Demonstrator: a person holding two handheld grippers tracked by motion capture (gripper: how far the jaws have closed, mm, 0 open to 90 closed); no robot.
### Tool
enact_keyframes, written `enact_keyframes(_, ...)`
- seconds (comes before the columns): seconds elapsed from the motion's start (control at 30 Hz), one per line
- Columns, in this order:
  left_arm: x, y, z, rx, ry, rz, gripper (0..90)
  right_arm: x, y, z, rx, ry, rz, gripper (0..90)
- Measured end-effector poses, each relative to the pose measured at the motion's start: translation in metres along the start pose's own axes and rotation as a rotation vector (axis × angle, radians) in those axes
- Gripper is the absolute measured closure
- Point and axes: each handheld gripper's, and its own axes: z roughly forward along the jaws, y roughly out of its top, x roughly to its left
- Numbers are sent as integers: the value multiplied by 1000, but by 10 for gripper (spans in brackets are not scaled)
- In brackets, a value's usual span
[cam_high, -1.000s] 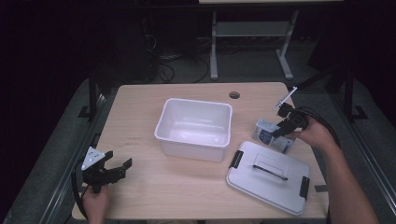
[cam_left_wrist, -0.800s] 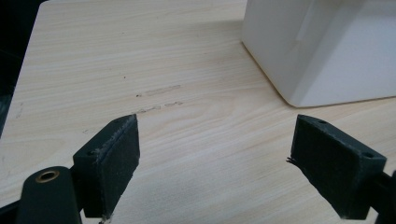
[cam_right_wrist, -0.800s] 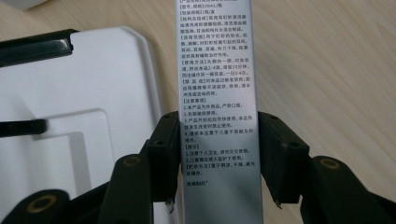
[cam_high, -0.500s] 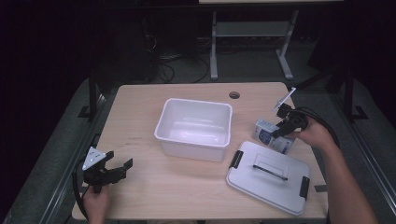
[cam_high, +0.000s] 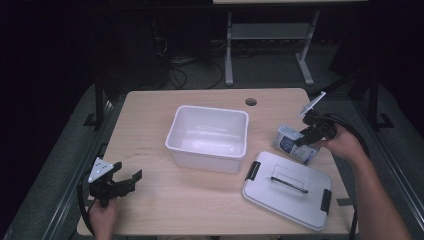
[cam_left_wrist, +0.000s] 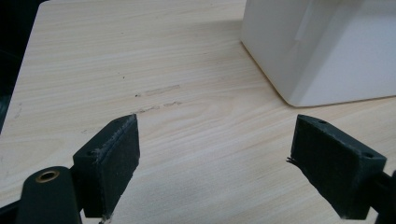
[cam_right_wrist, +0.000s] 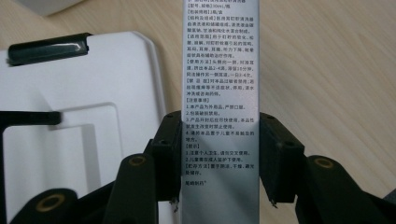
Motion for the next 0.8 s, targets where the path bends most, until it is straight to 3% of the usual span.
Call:
enact_keyframes(0.2, 0, 0, 0, -4, 1, 2, 149, 2, -2, -17, -18, -12, 1, 554)
enact_keyframes(0.43, -1, 1, 0, -8, 0, 6, 149, 15, 1, -32, -45, -15, -17, 554)
enact_keyframes(0.8, -3, 1, -1, -13, -1, 11, 149, 35, 7, -54, -41, -27, -54, 554)
